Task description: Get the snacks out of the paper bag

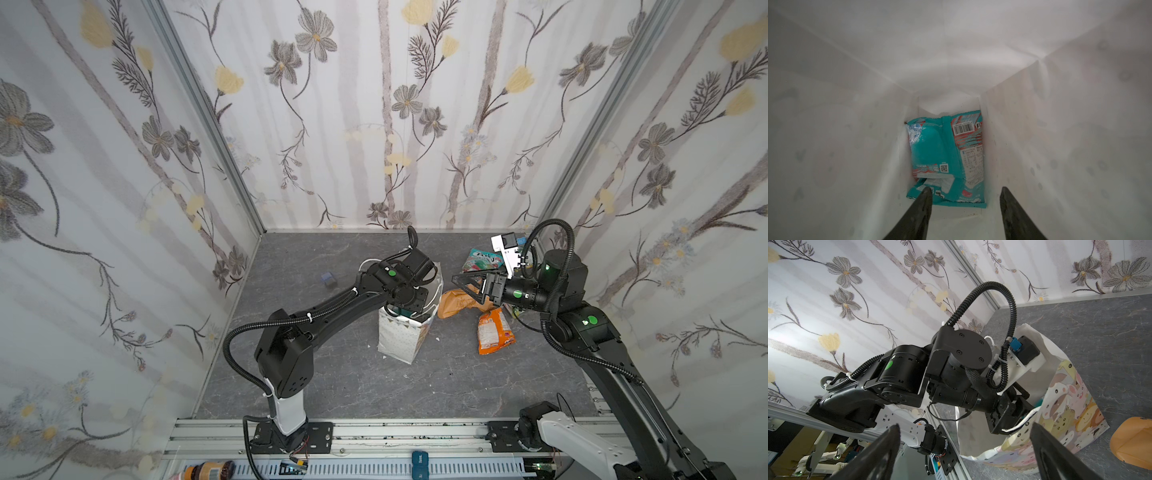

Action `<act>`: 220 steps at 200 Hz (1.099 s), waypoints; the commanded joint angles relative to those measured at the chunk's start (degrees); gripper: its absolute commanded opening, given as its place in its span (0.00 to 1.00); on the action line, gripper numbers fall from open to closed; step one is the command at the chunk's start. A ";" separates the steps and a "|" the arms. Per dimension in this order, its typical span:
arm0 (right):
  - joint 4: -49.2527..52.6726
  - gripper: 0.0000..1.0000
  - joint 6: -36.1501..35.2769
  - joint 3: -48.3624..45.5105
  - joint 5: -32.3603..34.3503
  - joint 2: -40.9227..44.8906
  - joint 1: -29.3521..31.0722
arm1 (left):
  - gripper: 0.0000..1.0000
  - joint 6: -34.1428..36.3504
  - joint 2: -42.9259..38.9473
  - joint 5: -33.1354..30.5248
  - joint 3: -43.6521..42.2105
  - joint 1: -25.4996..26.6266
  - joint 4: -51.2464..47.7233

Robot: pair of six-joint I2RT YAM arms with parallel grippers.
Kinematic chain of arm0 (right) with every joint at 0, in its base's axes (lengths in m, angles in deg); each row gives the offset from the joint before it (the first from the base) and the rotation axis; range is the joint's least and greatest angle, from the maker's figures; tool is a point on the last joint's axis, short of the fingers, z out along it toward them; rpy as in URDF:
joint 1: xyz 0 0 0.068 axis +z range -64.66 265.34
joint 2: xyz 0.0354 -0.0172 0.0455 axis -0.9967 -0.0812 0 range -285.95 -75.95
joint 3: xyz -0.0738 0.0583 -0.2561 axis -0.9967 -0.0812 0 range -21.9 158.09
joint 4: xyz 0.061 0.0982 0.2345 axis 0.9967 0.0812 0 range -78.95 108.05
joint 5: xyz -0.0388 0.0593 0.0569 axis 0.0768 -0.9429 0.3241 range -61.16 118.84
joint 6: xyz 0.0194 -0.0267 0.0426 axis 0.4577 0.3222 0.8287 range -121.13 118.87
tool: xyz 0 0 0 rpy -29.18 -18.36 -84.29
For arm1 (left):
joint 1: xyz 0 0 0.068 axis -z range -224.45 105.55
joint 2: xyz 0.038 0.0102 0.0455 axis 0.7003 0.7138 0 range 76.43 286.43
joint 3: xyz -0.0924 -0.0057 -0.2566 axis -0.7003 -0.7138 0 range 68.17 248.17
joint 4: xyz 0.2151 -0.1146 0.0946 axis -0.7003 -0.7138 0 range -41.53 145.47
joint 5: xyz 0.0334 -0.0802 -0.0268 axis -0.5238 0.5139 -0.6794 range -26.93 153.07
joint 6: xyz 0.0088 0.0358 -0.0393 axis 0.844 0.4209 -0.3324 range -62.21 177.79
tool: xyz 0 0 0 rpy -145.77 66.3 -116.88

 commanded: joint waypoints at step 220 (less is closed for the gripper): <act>8.59 1.00 -6.43 1.54 16.20 2.75 0.10 | 0.93 0.27 14.49 0.77 -7.31 -0.83 10.01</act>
